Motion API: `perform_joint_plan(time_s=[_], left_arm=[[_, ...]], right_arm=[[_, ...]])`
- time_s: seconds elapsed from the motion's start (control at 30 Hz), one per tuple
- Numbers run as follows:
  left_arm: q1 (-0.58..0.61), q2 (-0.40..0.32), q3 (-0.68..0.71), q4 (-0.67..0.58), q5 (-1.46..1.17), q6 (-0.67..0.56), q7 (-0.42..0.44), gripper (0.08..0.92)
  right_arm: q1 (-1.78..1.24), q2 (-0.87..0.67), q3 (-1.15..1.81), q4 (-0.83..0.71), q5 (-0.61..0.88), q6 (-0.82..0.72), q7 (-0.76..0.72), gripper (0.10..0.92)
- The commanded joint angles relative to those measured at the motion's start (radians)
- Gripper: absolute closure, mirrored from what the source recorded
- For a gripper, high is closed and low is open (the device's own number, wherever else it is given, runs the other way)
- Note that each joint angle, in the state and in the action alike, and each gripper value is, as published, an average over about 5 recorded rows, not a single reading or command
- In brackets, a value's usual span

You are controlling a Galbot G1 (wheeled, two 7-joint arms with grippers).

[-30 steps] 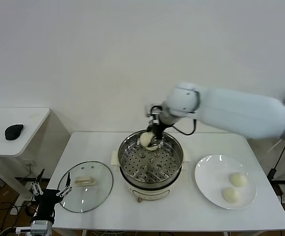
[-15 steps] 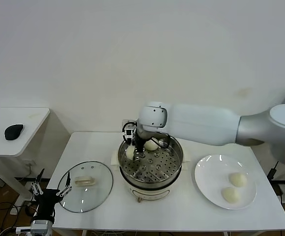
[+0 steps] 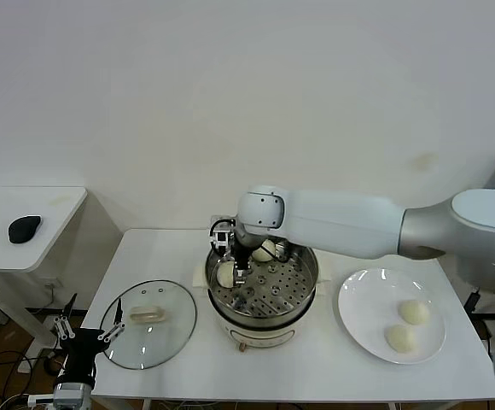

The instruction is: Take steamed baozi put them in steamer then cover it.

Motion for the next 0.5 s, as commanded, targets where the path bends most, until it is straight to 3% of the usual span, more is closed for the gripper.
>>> perform_joint_plan(time_s=[0.03, 0.2, 0.5], left_arm=[[0.001, 0.002, 0.001, 0.0, 0.0, 0.0, 0.0, 0.177], [0.002, 0.006, 0.0, -0.003, 0.001, 0.001, 0.001, 0.177], [0.017, -0.001, 0.005, -0.005, 0.01, -0.001, -0.001, 0.177]], right_arm=[[0.152, -0.17, -0.006, 0.12, -0.018, 0.024, -0.151, 0.203], [0.272, -0.361, -0.021, 0.246, -0.084, 0.109, -0.29, 0.202], [0.25, -0.704, -0.042, 0.361, -0.346, 0.34, -0.458, 0.203]])
